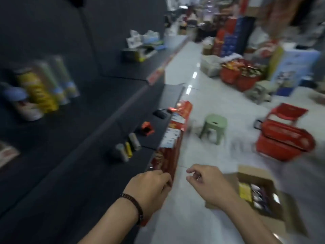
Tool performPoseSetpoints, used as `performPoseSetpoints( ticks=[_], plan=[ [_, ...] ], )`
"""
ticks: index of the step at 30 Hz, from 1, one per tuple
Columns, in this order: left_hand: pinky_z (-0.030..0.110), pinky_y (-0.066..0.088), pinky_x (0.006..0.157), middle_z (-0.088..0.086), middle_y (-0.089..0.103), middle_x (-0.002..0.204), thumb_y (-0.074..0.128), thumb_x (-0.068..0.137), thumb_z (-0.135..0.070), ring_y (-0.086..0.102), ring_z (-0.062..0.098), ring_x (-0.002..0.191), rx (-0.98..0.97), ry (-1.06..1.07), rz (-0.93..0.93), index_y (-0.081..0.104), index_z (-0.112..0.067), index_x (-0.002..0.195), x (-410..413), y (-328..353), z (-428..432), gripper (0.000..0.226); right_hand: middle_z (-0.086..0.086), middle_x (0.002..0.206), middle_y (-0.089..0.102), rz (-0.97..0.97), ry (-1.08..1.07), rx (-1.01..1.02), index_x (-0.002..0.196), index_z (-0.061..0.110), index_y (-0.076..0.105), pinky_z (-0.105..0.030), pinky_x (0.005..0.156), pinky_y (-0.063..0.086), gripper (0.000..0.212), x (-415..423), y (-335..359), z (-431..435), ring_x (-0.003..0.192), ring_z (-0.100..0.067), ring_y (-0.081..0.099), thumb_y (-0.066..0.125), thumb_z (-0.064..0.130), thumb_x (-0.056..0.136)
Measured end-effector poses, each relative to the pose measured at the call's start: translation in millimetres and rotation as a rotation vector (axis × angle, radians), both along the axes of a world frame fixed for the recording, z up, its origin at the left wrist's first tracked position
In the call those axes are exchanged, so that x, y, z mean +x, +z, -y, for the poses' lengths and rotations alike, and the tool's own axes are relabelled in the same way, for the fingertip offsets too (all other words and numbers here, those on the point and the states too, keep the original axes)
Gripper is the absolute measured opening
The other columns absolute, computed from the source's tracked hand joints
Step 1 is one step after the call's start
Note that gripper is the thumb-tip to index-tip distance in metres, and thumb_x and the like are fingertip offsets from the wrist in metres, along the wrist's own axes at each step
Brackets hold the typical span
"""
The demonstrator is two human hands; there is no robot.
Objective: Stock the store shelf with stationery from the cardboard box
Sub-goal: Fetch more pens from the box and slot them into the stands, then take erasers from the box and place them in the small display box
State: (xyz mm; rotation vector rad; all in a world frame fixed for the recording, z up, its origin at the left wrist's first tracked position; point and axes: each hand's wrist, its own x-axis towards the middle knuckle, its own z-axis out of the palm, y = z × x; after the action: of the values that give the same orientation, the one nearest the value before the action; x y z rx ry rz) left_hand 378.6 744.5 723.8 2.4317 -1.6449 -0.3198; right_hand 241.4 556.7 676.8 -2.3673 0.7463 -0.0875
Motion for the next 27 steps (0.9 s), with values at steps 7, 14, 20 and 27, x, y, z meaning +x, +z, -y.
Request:
performPoseSetpoints(
  ticks=[7,14,20,27],
  plan=[
    [0.039,0.053,0.096,-0.008,0.065,0.122,0.048,0.103,-0.051,0.063,0.019,0.113,0.414,-0.25,-0.153,0.06,-0.037,0.12,-140.7,-100.9,203.0,0.026,0.008,0.105,0.077,-0.212,-0.365,0.241,0.106,0.028,0.073,-0.034,0.084,0.058,0.016,-221.1,-94.3,144.4,0.096,-0.014,0.071,0.066,0.038,0.096],
    [0.038,0.05,0.099,-0.003,0.061,0.133,0.045,0.107,-0.049,0.058,0.021,0.118,0.711,-0.413,-0.268,0.058,-0.03,0.131,-246.3,-197.4,358.0,0.034,0.006,0.105,0.072,-0.342,-0.582,0.356,0.124,0.028,0.069,-0.029,0.08,0.053,0.031,-347.0,-177.5,264.8,0.093,-0.014,0.066,0.066,0.045,0.098],
    [0.032,0.05,0.093,-0.001,0.063,0.128,0.048,0.106,-0.042,0.061,0.022,0.112,0.782,-0.42,-0.337,0.061,-0.027,0.125,-267.5,-311.8,465.8,0.027,0.01,0.096,0.07,-0.454,-0.664,0.463,0.121,0.027,0.072,-0.028,0.08,0.057,0.031,-374.7,-279.8,364.4,0.085,-0.008,0.065,0.068,0.045,0.096],
    [0.035,0.052,0.095,-0.003,0.06,0.133,0.05,0.104,-0.038,0.06,0.022,0.114,0.819,-0.317,-0.405,0.063,-0.03,0.123,-266.0,-477.3,576.3,0.025,0.003,0.102,0.072,-0.56,-0.665,0.538,0.121,0.026,0.071,-0.034,0.085,0.058,0.031,-359.3,-425.1,482.6,0.092,-0.016,0.067,0.071,0.041,0.094]
  ],
)
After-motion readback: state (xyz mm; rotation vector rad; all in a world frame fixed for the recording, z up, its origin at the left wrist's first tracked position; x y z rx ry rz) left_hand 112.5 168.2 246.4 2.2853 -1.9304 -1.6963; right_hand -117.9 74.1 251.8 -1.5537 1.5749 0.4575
